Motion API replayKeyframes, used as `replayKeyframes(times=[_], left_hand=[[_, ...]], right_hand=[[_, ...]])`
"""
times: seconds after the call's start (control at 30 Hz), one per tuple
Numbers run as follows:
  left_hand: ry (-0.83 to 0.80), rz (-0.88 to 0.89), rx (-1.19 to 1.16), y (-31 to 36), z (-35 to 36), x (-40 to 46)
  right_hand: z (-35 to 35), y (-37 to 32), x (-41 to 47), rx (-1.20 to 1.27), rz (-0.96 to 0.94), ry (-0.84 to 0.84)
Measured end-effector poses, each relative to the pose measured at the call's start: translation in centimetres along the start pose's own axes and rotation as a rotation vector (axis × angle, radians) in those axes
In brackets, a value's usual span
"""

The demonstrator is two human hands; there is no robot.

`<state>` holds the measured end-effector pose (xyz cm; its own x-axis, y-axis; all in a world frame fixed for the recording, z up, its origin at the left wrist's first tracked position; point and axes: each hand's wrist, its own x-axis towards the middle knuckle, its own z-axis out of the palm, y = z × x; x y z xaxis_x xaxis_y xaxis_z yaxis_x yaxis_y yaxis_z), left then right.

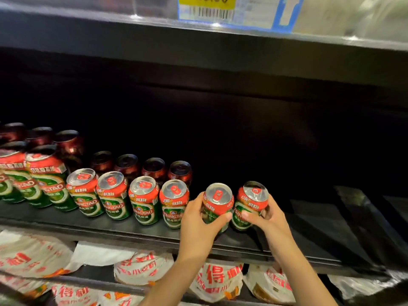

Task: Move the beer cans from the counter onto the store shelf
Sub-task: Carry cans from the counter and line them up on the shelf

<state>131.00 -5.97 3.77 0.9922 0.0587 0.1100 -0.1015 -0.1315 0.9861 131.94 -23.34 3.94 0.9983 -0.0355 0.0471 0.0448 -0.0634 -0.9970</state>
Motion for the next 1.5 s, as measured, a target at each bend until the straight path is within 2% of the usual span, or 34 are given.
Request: replayKeyframes(times=[0.2,0.47,0.73,0.9,1.03,1.17,1.3,1.5], left_hand=[[0.092,-0.037,0.034,-0.2,1.7,2.5],[0.185,-0.109,0.206,-0.4,2.4,4.9],[0.183,-0.115,0.232,-1.1,2.8,5.5],[0.215,-0.093,0.153,-2.4,3.1,5.2],[0.202,-0.037,0.11,-4.0,3.7,4.0],[0.265,-0.02,0.19,-4.7,4.4,3.8],[0.32,-0.029,0.201,-4.9,4.7,4.2],[0.297,-0.072,0.157,-5.5,4.7,3.9]], right_hand=[[-0.8,1.3,3.0,0.052,0.063,0.035],[-0.2,1.8,5.3,-0.021,0.019,-0.03],[0.0,2.3,6.4,-0.068,0.006,-0.033],[-0.3,2.5,6.6,-0.073,-0.006,-0.04],[0.0,3.2,6.2,-0.088,-0.025,-0.008],[1.3,4.6,5.6,-0.153,-0.043,0.098],[1.7,4.9,5.5,-0.17,-0.073,0.166],[1.7,4.9,5.3,-0.223,-0.049,0.181]])
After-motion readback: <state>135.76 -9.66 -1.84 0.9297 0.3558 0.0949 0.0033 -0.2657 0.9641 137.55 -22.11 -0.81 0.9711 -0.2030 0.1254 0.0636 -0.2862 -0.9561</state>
